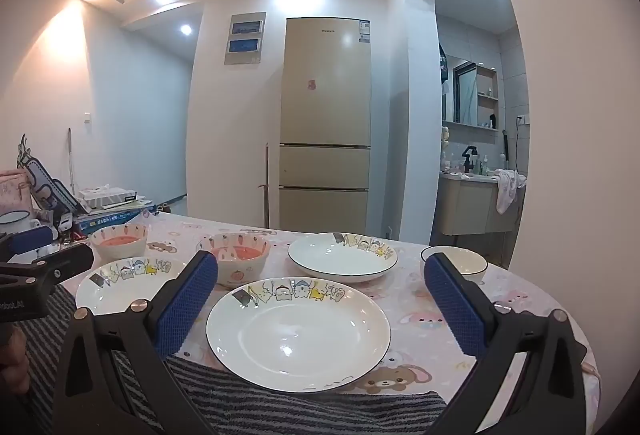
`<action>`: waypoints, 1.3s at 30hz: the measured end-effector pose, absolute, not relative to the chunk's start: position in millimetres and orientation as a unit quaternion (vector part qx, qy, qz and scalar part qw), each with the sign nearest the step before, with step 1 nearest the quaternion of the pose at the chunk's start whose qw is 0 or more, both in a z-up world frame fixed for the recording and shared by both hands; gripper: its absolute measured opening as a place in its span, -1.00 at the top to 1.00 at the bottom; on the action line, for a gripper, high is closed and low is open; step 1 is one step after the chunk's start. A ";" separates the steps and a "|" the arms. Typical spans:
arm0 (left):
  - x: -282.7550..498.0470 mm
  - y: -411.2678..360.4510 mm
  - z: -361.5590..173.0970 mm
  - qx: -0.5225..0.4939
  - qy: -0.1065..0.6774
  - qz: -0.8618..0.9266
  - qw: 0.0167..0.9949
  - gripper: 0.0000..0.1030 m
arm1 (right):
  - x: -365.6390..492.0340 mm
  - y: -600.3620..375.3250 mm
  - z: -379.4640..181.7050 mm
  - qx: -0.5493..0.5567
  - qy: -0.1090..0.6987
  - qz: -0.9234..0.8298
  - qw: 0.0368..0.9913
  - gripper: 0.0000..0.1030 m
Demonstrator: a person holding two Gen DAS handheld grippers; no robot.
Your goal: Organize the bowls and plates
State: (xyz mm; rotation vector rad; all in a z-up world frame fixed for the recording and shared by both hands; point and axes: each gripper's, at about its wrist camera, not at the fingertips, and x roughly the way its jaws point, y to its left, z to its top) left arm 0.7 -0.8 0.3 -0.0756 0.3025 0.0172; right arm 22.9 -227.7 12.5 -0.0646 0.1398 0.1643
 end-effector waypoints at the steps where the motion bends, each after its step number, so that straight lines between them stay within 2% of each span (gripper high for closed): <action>1: 0.3 -1.2 0.4 -0.038 0.150 0.008 0.988 -1.00 | 24.0 -229.2 13.0 -0.032 0.068 0.081 0.994 -1.00; 3: -2.0 -2.9 0.8 -0.038 0.146 0.006 0.989 -1.00 | 22.4 -225.7 13.6 -0.058 0.055 0.081 0.994 -1.00; 14: -4.0 -4.3 0.0 -0.037 0.137 0.005 0.990 -1.00 | 33.6 -223.3 11.0 -0.053 0.088 0.083 0.991 -1.00; 39: -4.3 -9.5 0.3 -0.026 0.133 0.013 0.991 -1.00 | 33.6 -226.7 11.7 -0.048 0.086 0.062 0.993 -1.00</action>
